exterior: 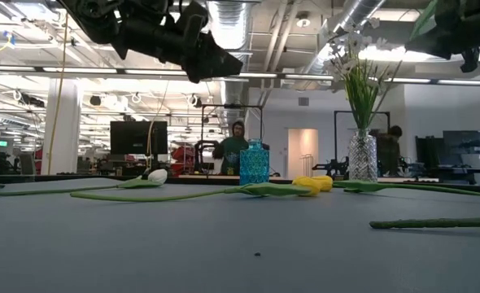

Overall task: Sort flowers into vase by color
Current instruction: Put the bottom white flower into the transparent vase

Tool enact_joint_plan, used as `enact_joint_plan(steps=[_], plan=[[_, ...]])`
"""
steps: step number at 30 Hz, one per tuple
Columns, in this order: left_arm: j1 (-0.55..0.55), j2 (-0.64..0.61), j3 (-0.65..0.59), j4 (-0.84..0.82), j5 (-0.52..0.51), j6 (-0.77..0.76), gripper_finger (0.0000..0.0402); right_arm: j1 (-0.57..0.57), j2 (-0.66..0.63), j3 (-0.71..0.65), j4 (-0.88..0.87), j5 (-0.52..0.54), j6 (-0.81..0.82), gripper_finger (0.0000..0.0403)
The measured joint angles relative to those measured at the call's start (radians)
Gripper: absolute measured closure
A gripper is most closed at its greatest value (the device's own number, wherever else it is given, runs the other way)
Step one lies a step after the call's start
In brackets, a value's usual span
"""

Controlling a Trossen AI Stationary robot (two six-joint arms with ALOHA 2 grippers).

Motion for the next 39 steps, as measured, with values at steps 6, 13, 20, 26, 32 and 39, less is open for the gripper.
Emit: enact_joint_plan(steps=[6, 13, 20, 26, 32, 39], plan=[[0.001, 0.024, 0.000, 0.018, 0.008, -0.006, 0.0242, 0.000, 0.000, 0.000, 0.009, -0.002, 0.000, 0.0389], [-0.003, 0.031, 0.000, 0.126, 0.010, -0.020, 0.0242, 0.000, 0.000, 0.000, 0.012, 0.002, 0.001, 0.0388], [-0.004, 0.254, 0.074, 0.328, 0.063, -0.070, 0.0242, -0.003, 0.017, 0.000, 0.011, 0.006, 0.003, 0.0386], [-0.003, 0.547, 0.342, 0.329, 0.015, -0.089, 0.0242, -0.015, 0.051, 0.000, 0.014, 0.011, 0.003, 0.0386], [0.016, 0.785, 0.664, 0.217, -0.027, -0.097, 0.0218, -0.015, 0.061, 0.000, 0.020, 0.001, 0.002, 0.0385], [0.033, 1.012, 1.049, -0.087, 0.004, -0.114, 0.0139, -0.015, 0.061, 0.000, 0.020, -0.003, 0.000, 0.0384]])
